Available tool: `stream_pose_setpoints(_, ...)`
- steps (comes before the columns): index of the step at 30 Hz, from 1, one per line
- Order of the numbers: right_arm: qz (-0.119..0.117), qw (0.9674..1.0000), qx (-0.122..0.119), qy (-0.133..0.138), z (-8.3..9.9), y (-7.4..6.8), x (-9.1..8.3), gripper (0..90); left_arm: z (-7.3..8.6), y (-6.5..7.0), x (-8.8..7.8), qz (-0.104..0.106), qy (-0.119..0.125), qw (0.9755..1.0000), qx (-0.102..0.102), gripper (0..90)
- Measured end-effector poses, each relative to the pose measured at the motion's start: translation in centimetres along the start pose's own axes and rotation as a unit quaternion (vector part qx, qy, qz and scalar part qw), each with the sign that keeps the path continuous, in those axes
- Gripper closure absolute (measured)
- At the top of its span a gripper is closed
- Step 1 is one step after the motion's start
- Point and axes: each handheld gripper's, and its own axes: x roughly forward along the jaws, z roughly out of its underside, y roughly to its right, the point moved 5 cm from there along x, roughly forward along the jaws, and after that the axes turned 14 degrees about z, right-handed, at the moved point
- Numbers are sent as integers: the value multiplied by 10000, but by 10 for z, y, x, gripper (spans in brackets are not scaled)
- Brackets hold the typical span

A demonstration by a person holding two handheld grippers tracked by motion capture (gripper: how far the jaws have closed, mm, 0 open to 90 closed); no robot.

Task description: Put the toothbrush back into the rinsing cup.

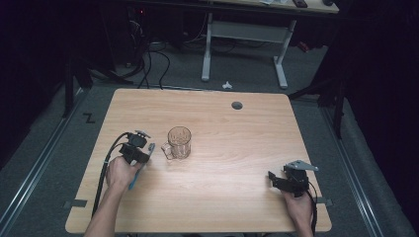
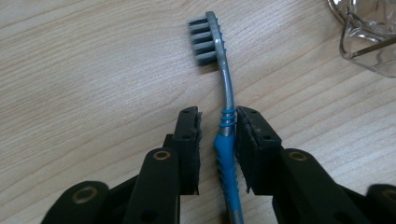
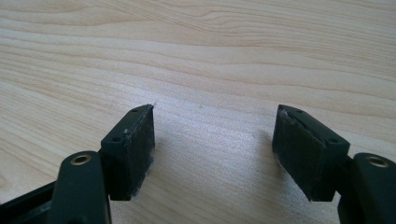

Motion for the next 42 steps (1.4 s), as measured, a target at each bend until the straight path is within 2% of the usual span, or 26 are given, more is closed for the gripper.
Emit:
stream_pose_setpoints(11, 4, 10000, -10, 3, 0, 0, 0, 300, 0, -2, 3, 91, -24, 9999, -69, 782)
stream_pose_setpoints(26, 3, 10000, -12, 3, 0, 0, 0, 300, 0, -3, 2, 95, -4, 9999, -74, 798)
stream_pose_setpoints(42, 4, 10000, -7, 1, 0, 0, 0, 301, -1, -1, -22, 256, 458, 9985, -135, 799)
